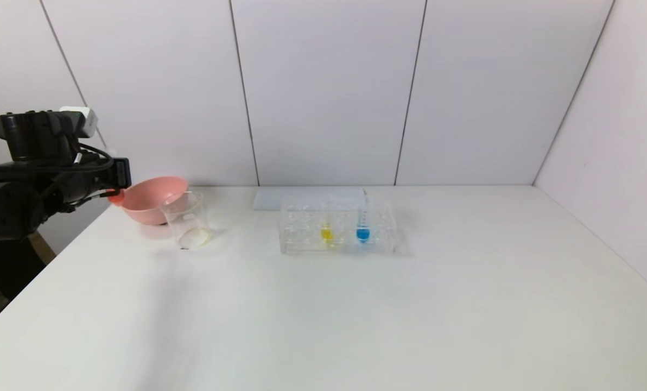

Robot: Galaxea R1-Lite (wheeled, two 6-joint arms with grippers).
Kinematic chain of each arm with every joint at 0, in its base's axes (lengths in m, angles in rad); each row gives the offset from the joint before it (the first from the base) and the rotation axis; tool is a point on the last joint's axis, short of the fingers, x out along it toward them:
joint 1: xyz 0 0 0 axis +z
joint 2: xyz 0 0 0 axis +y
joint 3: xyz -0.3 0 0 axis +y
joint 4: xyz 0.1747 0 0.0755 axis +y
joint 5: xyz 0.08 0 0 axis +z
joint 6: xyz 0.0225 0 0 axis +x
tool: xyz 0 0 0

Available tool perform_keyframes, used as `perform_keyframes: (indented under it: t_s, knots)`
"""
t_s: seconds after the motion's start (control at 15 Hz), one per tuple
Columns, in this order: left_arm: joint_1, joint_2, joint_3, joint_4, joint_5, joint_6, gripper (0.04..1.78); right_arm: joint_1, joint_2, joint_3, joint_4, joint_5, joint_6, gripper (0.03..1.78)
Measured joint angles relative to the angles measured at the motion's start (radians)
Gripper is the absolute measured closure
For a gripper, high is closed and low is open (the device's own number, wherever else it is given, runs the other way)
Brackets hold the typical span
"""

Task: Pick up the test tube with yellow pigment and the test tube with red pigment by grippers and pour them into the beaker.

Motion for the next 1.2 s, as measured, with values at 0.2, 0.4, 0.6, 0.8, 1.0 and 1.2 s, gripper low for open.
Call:
perform_keyframes:
  t_s: [0.2,0.4,0.6,0.8,1.0,1.2]
  knots:
    - [0.004,0.0,0.003,-0.011,0.0,0.009,1.37,0.0,0.0,0.0,0.0,0.0,0.0,0.11]
    - [0.009,0.005,0.003,-0.013,-0.004,0.009,1.37,0.0,0.0,0.0,0.0,0.0,0.0,0.11]
    - [0.021,0.007,0.005,-0.013,-0.072,0.008,1.37,0.0,0.0,0.0,0.0,0.0,0.0,0.11]
    - [0.032,0.004,0.007,-0.012,-0.133,0.019,1.37,0.0,0.0,0.0,0.0,0.0,0.0,0.11]
    - [0.036,-0.004,0.005,-0.01,-0.192,0.029,1.37,0.0,0.0,0.0,0.0,0.0,0.0,0.11]
    - [0.034,-0.007,0.01,-0.01,-0.235,0.047,1.37,0.0,0.0,0.0,0.0,0.0,0.0,0.11]
